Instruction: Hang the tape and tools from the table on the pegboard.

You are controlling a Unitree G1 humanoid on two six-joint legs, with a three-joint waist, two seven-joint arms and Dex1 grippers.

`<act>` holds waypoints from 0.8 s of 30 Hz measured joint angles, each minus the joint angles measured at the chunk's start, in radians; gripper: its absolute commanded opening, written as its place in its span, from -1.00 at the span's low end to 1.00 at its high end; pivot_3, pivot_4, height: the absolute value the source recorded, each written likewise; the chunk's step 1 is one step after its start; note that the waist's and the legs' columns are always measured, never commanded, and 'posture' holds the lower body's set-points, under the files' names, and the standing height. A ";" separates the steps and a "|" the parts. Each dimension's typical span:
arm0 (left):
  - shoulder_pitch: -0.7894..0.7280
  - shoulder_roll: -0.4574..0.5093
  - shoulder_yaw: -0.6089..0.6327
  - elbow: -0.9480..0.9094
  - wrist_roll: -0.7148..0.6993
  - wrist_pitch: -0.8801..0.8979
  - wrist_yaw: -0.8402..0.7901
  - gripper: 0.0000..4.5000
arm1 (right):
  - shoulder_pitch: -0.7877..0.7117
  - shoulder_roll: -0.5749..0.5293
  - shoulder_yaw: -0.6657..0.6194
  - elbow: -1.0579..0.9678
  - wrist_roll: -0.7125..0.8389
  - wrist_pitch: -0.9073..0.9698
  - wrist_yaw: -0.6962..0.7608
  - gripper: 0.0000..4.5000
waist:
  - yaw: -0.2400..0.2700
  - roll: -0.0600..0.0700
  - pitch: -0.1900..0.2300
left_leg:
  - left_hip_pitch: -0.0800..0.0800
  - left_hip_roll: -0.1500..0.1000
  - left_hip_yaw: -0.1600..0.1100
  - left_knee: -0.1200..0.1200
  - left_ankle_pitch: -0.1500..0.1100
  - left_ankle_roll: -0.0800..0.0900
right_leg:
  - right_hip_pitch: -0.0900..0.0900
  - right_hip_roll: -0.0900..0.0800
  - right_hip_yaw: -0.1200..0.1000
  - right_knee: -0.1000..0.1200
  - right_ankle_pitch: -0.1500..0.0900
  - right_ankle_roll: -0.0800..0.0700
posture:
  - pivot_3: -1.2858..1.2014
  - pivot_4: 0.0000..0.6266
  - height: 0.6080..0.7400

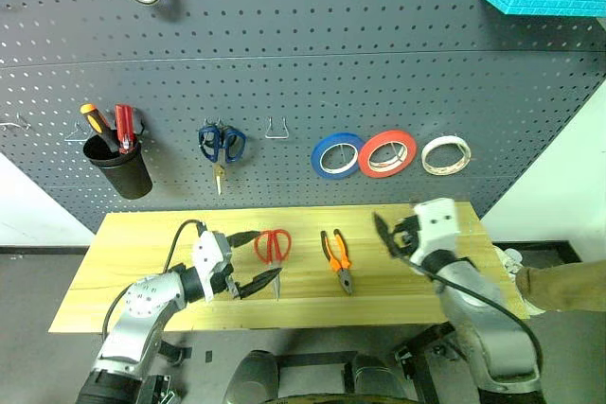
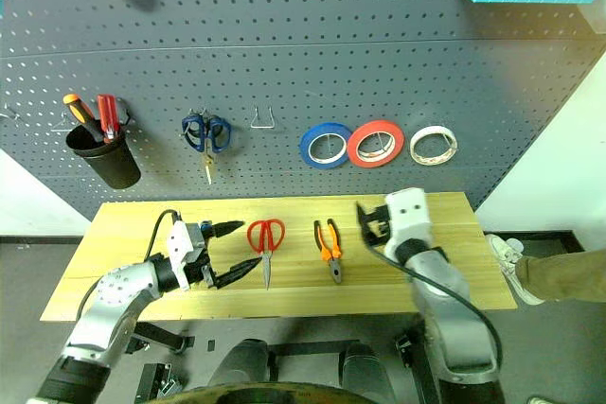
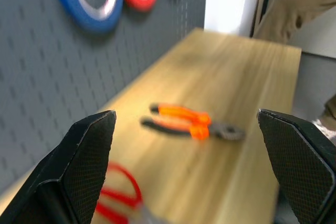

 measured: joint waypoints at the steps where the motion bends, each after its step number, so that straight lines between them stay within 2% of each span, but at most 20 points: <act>1: 0.027 0.006 0.001 -0.018 0.000 0.011 0.005 1.00 | -0.008 0.011 0.025 0.000 -0.007 0.030 -0.007 0.82 | 0.000 -0.001 0.001 | 0.000 0.000 0.000 0.000 0.000 0.000 | 0.000 0.000 0.000 0.000 0.000 0.000 | 0.29 -0.75 0.19; 10: 0.208 0.011 0.023 -0.150 -0.004 0.049 0.052 1.00 | -0.122 0.093 0.196 0.096 -0.091 0.245 -0.092 0.82 | -0.002 -0.006 0.062 | -0.003 0.001 0.000 -0.001 0.000 0.000 | -0.005 0.000 0.000 0.000 -0.001 0.001 | 0.29 -0.52 0.19; 14: 0.233 0.010 0.023 -0.187 -0.004 0.053 0.066 1.00 | -0.191 0.139 0.213 0.186 -0.123 0.277 -0.130 0.82 | -0.001 -0.003 0.076 | -0.017 0.001 0.000 -0.001 0.000 0.000 | -0.017 0.000 0.000 0.000 0.001 -0.003 | 0.29 -0.46 0.19; 24: 0.281 0.012 0.025 -0.249 -0.005 0.074 0.086 1.00 | -0.267 0.194 0.232 0.253 -0.154 0.325 -0.159 0.82 | -0.008 0.000 0.113 | -0.019 0.001 0.000 -0.001 -0.001 0.001 | -0.019 0.000 -0.001 0.000 -0.002 -0.002 | 0.29 -0.38 0.19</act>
